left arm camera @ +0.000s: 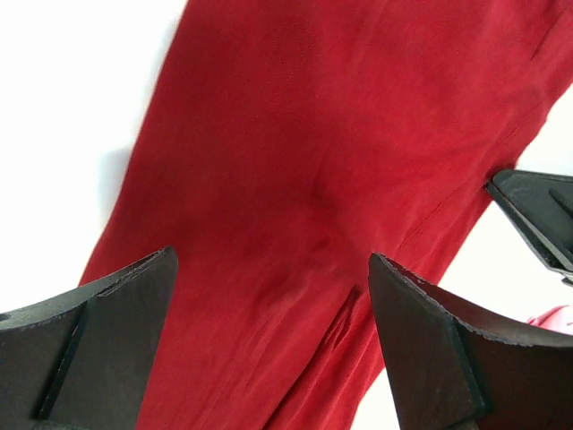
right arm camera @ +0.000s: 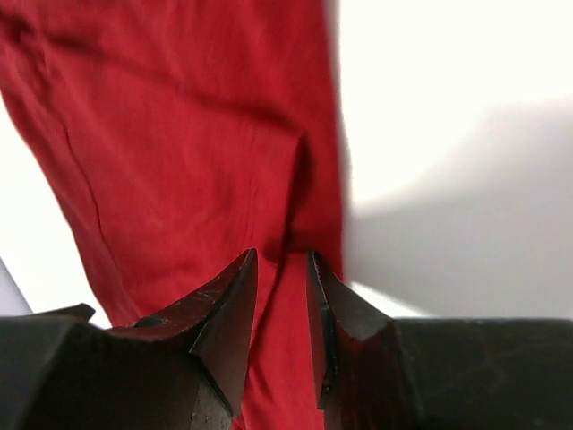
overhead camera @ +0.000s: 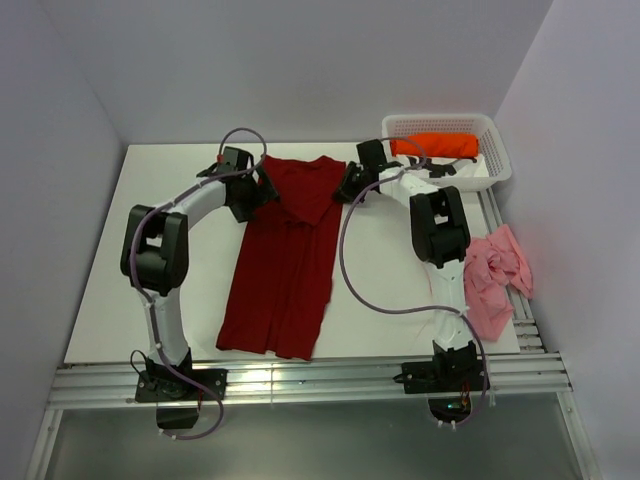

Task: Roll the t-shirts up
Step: Fold the tshirt

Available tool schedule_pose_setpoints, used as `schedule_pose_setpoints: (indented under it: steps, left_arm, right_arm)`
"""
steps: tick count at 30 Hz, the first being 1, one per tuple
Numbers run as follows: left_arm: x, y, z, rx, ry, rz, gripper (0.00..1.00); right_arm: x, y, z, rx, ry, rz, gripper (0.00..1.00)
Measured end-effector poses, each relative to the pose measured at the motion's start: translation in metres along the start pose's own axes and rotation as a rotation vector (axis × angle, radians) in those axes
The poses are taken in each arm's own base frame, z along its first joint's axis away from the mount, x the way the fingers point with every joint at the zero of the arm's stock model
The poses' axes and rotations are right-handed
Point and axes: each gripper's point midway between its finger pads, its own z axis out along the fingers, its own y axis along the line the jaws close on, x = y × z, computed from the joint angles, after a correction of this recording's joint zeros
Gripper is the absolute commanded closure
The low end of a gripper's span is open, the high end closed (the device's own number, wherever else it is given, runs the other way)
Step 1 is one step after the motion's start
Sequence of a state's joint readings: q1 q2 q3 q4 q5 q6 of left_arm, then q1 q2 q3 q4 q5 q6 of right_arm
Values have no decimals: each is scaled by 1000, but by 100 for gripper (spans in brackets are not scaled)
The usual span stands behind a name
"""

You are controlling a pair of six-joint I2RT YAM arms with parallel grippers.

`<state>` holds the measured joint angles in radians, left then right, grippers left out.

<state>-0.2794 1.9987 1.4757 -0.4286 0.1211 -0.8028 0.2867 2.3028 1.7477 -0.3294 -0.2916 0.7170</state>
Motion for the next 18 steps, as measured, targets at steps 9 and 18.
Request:
schedule_pose_setpoints:
  steps: [9,18]
  left_arm:
    - [-36,-21,41,56,-12,-7,7]
    - [-64,-28,64,122,-25,-34,7]
  right_arm:
    - [-45,-6,12,16,-31,37,63]
    - [-60,2,22,4,-55,41,65]
